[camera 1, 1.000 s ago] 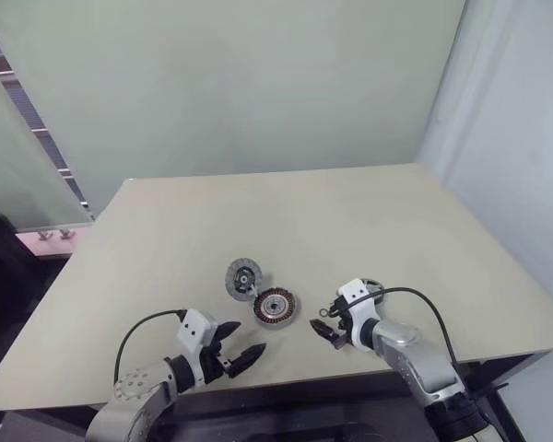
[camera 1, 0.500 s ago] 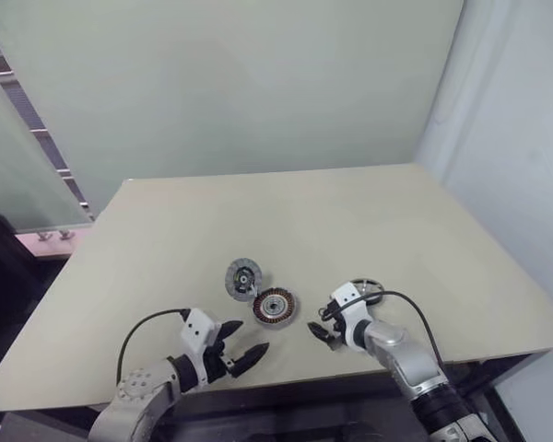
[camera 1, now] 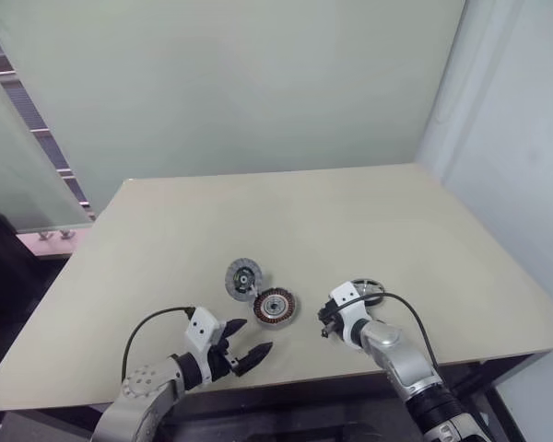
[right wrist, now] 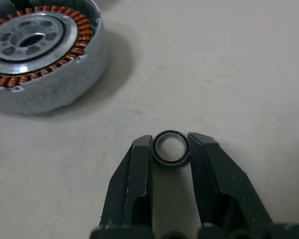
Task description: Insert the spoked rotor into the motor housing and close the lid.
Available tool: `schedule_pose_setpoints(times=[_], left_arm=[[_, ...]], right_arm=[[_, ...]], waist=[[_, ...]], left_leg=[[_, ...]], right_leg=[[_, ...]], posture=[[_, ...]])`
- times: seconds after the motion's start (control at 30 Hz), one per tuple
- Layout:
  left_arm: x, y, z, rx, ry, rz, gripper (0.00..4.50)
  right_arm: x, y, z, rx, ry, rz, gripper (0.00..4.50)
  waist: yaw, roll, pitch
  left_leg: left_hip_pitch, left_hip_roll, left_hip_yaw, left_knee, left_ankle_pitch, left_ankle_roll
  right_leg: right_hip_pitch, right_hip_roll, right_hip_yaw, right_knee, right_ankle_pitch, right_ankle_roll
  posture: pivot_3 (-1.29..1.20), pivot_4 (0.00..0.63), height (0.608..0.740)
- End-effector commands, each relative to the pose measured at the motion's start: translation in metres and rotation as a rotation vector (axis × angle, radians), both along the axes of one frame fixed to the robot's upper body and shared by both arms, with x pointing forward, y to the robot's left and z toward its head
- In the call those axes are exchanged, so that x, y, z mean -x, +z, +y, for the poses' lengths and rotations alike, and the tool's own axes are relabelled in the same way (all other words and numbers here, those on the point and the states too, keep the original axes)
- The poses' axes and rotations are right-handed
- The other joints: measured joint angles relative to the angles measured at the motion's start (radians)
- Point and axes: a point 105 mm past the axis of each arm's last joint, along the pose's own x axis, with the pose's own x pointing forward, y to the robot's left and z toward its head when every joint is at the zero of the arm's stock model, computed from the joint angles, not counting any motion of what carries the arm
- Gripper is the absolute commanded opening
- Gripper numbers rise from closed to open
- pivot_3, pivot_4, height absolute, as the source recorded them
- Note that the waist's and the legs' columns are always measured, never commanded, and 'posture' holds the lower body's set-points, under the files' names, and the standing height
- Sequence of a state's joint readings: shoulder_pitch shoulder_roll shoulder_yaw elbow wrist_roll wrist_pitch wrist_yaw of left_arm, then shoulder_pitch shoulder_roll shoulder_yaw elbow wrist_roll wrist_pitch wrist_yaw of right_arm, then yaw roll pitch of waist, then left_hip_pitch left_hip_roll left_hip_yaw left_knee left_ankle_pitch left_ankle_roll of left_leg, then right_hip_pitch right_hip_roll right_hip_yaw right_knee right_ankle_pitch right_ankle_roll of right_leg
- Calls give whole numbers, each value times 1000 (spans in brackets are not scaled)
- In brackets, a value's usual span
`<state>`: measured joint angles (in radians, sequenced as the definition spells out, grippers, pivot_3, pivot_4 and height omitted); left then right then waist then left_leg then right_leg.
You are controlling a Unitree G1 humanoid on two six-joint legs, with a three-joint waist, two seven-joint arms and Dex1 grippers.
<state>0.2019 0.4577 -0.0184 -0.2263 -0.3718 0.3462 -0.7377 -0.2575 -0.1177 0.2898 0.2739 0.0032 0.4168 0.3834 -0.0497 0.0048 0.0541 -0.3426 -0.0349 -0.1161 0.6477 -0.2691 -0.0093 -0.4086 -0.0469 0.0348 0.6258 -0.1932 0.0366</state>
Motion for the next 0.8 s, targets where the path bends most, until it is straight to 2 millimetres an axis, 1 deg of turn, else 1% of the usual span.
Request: schedule_pose_setpoints(times=[0.03, 0.17, 0.33, 0.53, 0.67, 0.8], left_arm=[[-5, 13, -3, 4, -12, -61, 4500], [-7, 12, 0, 2, 5, -64, 4500], [-10, 15, 9, -1, 34, -70, 4500], [-12, 17, 21, -4, 68, -76, 4500], [-12, 19, 31, 4, 86, -95, 4500], [-12, 20, 38, -9, 97, -96, 4500]], right_arm=[[-6, 12, -2, -14, -9, -46, 738], [-11, 23, -3, -24, -8, -81, 738], [-19, 50, 3, -76, 8, -143, 738], [-23, 80, 27, -118, 103, -179, 738], [-23, 89, 46, -145, 175, -169, 738], [-19, 91, 67, -156, 265, -141, 738]], waist=[[0, 0, 0], [0, 0, 0], [0, 0, 0], [0, 0, 0], [0, 0, 0], [0, 0, 0]], left_leg=[[0, 0, 0, 0, 0, 0], [0, 0, 0, 0, 0, 0], [0, 0, 0, 0, 0, 0], [0, 0, 0, 0, 0, 0], [0, 0, -1, 0, 0, 0], [0, 0, -1, -1, 0, 0]], right_leg=[[0, 0, 0, 0, 0, 0], [0, 0, 0, 0, 0, 0], [0, 0, 0, 0, 0, 0], [0, 1, 0, 1, 0, 0], [0, 1, 0, 0, 0, 0], [-1, 1, 0, 0, 1, 1]], posture=[[0, 0, 740], [0, 0, 740], [0, 0, 740], [0, 0, 740], [0, 0, 740], [0, 0, 740]])
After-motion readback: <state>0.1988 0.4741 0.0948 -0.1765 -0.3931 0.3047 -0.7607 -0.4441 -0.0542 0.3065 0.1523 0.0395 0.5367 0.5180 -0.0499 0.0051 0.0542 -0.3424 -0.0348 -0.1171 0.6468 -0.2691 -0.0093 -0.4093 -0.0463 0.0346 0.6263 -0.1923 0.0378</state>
